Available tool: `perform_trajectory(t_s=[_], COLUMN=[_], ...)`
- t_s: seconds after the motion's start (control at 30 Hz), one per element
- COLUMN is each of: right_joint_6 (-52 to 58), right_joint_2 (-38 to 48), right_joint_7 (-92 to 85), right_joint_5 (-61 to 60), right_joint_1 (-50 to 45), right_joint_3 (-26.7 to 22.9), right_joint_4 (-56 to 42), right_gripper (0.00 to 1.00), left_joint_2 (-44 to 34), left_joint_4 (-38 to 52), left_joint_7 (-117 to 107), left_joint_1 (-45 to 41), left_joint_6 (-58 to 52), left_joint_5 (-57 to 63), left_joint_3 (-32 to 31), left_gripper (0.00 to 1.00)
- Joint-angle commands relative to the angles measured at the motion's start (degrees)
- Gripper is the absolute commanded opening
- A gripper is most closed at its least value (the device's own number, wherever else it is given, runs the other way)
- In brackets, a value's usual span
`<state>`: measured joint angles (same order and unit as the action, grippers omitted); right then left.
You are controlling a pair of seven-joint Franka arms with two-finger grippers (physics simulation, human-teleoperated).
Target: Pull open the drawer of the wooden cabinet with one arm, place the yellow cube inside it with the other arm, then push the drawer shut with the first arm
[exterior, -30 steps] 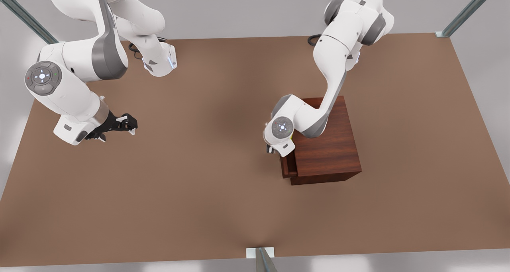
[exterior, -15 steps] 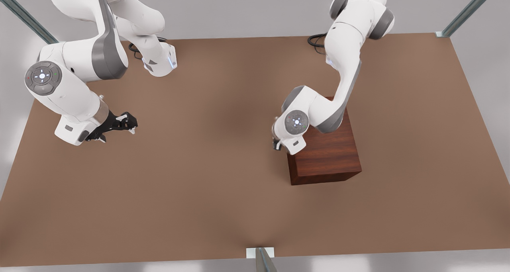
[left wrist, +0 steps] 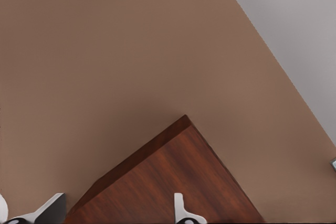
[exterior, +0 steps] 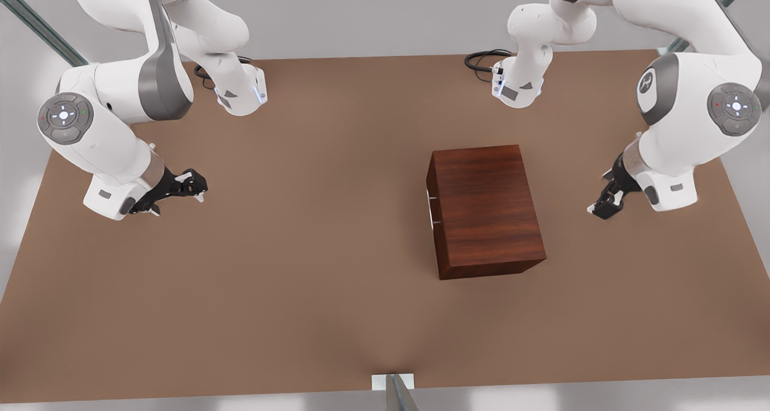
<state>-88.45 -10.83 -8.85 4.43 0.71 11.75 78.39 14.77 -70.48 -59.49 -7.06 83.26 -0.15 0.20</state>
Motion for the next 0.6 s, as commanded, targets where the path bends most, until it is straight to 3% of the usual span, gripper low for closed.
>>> perform_trajectory(t_s=[0.0,0.57], right_joint_6=[0.0,0.1], right_joint_2=[0.1,0.0], right_joint_7=[-1.3,-1.1], right_joint_5=[0.0,0.1], right_joint_1=[0.0,-0.1], right_joint_3=[0.0,0.0], right_joint_4=[0.0,-0.1], right_gripper=[1.00,1.00], left_joint_2=[-0.3,0.9], left_joint_4=[0.2,1.8], left_joint_7=[55.6,64.2], left_joint_1=[0.2,-0.6], left_joint_6=[-0.4,-0.6], left_joint_5=[0.7,0.9], left_joint_3=[-0.3,-0.1], left_gripper=[1.00,1.00])
